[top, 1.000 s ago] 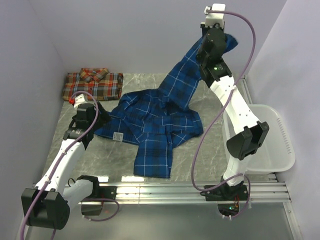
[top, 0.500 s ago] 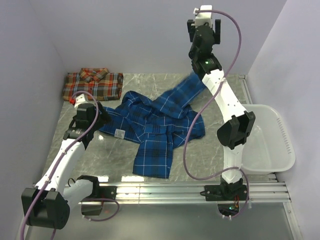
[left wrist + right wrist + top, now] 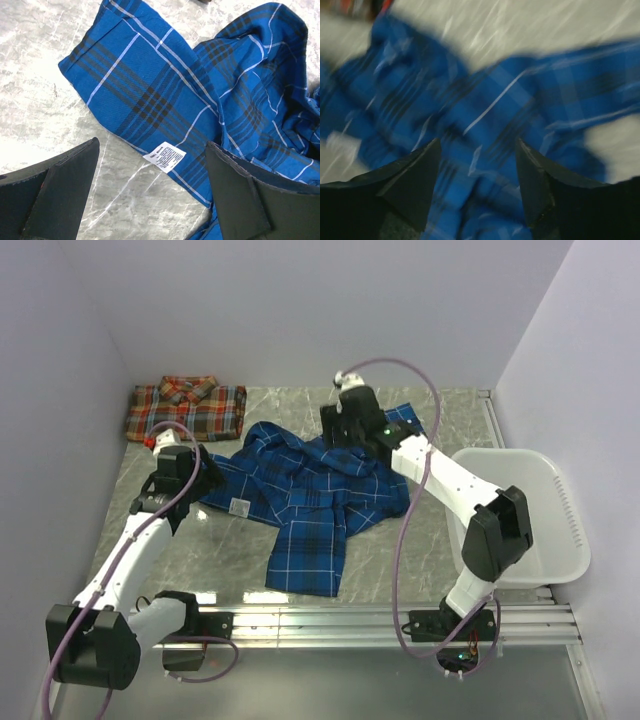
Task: Fold and stack the long sleeve shirts
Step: Flatten the shirt out
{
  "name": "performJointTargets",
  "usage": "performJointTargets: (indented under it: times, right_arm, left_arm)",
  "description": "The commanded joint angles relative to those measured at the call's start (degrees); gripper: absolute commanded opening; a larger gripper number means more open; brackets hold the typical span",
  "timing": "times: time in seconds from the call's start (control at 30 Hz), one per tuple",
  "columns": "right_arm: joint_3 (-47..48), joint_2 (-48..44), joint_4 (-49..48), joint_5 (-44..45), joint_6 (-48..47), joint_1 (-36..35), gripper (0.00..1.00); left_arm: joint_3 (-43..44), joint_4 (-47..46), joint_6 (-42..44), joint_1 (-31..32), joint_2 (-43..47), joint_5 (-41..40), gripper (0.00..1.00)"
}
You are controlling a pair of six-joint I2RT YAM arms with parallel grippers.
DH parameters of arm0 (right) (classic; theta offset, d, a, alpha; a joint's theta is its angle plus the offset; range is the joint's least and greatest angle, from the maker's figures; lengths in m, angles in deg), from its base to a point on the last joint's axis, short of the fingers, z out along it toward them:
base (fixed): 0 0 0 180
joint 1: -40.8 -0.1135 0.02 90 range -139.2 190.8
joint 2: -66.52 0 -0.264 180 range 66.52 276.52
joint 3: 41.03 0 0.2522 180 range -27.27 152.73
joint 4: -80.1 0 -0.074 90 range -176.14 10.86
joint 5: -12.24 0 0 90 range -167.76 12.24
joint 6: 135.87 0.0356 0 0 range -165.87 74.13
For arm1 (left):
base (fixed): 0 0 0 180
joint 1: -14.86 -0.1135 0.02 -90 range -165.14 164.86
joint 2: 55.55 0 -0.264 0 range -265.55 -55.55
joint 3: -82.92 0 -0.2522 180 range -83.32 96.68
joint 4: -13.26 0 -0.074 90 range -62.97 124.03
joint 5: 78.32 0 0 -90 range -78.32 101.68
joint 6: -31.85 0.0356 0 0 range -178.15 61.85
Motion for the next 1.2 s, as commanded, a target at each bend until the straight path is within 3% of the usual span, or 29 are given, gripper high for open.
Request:
performJointTargets:
  times: [0.0, 0.23, 0.43, 0.77, 1.17]
  right_arm:
    - [-9.5, -4.5, -2.8, -13.1, 13.7, 0.2, 0.64]
    - [-28.0, -11.0, -10.4, -10.5, 25.6, 0.3, 0.63]
    - [-38.0, -16.8, -16.9, -7.5, 34.3, 0.6, 0.68]
    - [-42.9, -16.6, -23.0, -10.8, 37.8, 1.7, 0.7]
    - [-44.2, -14.7, -23.4, -11.2, 36.4, 3.6, 0.69]
  left_arm:
    - [0.0, -1.2, -0.9, 0.0, -0.6, 1.0, 0.93]
    - [5.3, -0.2, -5.9, 0.0, -7.4, 0.9, 0.92]
    - [12.6, -0.2, -8.6, -1.5, -18.0, -2.4, 0.9]
    - [27.8, 3.7, -12.0, -6.4, -35.2, -5.8, 0.91]
    - [40.4, 11.3, -11.3, -9.5, -48.0, -4.2, 0.87]
